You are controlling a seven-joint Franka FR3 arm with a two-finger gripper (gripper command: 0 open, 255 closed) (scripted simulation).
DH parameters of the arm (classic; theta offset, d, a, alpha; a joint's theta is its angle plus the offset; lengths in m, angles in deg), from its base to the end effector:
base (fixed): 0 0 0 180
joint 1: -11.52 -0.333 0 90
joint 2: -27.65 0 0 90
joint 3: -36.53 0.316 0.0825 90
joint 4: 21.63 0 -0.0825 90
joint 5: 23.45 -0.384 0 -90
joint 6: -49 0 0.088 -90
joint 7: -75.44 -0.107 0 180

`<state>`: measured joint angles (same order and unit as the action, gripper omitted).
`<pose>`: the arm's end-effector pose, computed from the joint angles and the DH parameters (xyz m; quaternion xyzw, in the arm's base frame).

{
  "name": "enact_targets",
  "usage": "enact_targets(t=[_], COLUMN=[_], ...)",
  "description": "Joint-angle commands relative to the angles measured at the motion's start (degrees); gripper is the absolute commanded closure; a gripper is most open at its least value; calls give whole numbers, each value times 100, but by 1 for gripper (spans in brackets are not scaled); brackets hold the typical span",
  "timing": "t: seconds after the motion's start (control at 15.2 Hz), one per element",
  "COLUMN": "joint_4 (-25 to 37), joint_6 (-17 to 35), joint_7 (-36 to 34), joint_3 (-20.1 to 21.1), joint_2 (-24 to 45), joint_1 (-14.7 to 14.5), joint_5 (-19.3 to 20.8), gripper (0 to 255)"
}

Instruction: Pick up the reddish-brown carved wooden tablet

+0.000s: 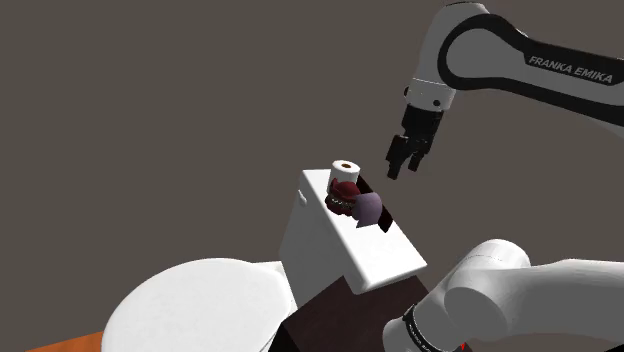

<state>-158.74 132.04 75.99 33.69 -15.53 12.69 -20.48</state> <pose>0.2978 -0.0304 0.5538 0.9952 -0.0224 -0.0954 0.0059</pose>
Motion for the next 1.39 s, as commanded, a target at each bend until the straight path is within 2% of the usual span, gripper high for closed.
enact_targets(t=[0.0,0.66,1.32], joint_4=[0,-862,-886], joint_6=[0,2216,4375], joint_7=[0,-274,-805], joint_3=[0,-278,-620], joint_2=[0,911,2562], joint_1=[0,488,1068], joint_5=[0,772,1633], gripper=[0,0,0])
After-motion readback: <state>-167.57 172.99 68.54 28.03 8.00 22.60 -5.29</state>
